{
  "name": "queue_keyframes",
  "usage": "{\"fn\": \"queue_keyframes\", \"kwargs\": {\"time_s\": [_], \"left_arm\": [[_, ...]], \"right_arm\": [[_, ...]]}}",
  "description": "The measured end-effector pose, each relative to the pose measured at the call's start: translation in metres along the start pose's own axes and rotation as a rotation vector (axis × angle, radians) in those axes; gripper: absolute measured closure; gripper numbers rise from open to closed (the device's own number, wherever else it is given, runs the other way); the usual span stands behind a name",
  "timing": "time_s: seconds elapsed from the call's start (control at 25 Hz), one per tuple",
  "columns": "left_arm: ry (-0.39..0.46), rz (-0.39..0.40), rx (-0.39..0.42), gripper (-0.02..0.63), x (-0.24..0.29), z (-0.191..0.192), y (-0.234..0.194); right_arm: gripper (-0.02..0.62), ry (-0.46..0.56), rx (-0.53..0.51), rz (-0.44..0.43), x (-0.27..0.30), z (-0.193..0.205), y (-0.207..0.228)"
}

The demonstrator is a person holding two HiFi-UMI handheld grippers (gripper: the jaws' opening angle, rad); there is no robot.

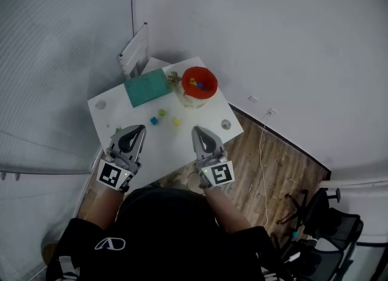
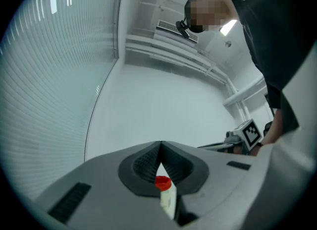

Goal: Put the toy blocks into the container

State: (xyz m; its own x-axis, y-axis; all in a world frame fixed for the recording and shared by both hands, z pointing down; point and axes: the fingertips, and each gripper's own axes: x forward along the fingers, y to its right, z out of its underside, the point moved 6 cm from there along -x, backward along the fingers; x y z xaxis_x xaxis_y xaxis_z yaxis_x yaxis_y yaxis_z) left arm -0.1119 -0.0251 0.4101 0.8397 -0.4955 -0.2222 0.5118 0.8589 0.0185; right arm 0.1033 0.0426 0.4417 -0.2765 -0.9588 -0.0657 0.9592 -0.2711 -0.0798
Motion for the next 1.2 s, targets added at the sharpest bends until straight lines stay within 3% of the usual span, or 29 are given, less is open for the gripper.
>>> {"fn": "queue_keyframes", "kwargs": {"time_s": [0.24, 0.28, 0.32, 0.48, 0.64, 0.76, 0.88, 1.2], "left_arm": [[-0.029, -0.051, -0.008, 0.601, 0.017, 0.007, -0.001], [-0.046, -0.053, -0.014, 0.601, 0.017, 0.012, -0.001], [-0.054, -0.057, -0.017, 0.601, 0.017, 0.015, -0.002], [-0.052, -0.085, -0.019, 0.601, 0.021, 0.016, -0.002], [-0.041, -0.111, -0.014, 0.601, 0.025, 0.013, -0.004], [-0.078, -0.119, -0.021, 0.601, 0.021, 0.021, -0.007], [-0.081, -0.143, -0.023, 0.601, 0.019, 0.023, -0.010], [-0.095, -0.186, -0.026, 0.601, 0.008, 0.027, -0.014]], "right_arm": [[0.593, -0.020, 0.005, -0.042, 0.017, 0.008, 0.023], [0.345, 0.002, -0.014, -0.018, 0.021, 0.008, 0.027], [0.014, 0.020, -0.026, -0.007, 0.026, 0.008, 0.029], [0.009, -0.052, -0.037, -0.104, 0.042, 0.015, 0.021], [0.025, -0.138, -0.038, -0.145, 0.057, 0.033, 0.025], [0.029, -0.165, -0.058, -0.173, 0.075, 0.054, 0.031], [0.029, -0.232, -0.066, -0.206, 0.094, 0.087, 0.037], [0.031, -0.534, -0.046, -0.298, 0.131, 0.192, 0.037]]}}
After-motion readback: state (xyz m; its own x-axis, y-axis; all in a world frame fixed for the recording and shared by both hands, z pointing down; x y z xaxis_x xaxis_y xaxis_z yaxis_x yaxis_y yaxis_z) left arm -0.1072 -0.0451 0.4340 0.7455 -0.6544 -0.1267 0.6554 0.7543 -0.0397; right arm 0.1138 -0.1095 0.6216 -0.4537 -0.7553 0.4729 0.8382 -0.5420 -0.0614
